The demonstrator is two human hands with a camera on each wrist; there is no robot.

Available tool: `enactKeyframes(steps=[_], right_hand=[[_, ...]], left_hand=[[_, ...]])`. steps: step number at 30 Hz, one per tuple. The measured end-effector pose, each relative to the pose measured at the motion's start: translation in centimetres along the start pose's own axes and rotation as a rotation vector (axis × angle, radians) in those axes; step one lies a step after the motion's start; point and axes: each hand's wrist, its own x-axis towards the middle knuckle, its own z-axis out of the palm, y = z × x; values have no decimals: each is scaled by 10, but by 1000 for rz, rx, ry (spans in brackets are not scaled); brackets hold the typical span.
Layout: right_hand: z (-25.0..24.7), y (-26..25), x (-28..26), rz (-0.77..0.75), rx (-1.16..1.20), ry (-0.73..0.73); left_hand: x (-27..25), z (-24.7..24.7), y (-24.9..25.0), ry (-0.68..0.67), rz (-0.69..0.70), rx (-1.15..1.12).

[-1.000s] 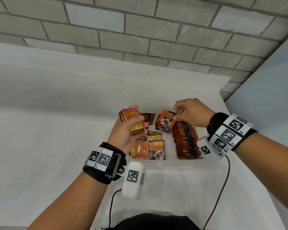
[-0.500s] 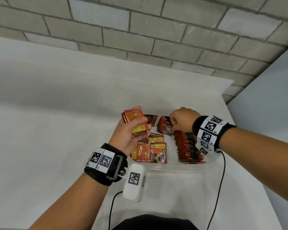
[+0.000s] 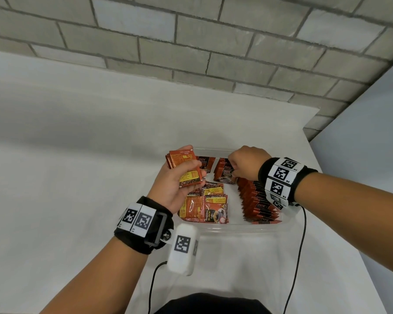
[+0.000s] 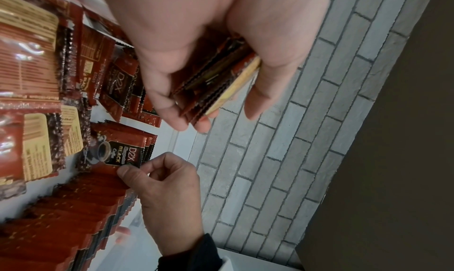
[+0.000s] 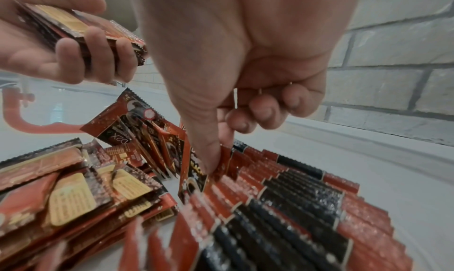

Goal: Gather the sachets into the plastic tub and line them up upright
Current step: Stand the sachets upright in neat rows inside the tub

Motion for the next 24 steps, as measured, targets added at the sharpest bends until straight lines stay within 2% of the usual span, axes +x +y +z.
enactKeyframes(steps=[16, 20, 24], right_hand=[[-6, 9, -3, 56, 121, 48], [-22, 18, -17, 80, 427, 162], [-34, 14, -46, 33, 781, 306]], left_hand=[[5, -2, -2, 3, -11, -49], [4, -4, 0, 7, -62, -85], [2, 2, 1, -61, -68, -9]])
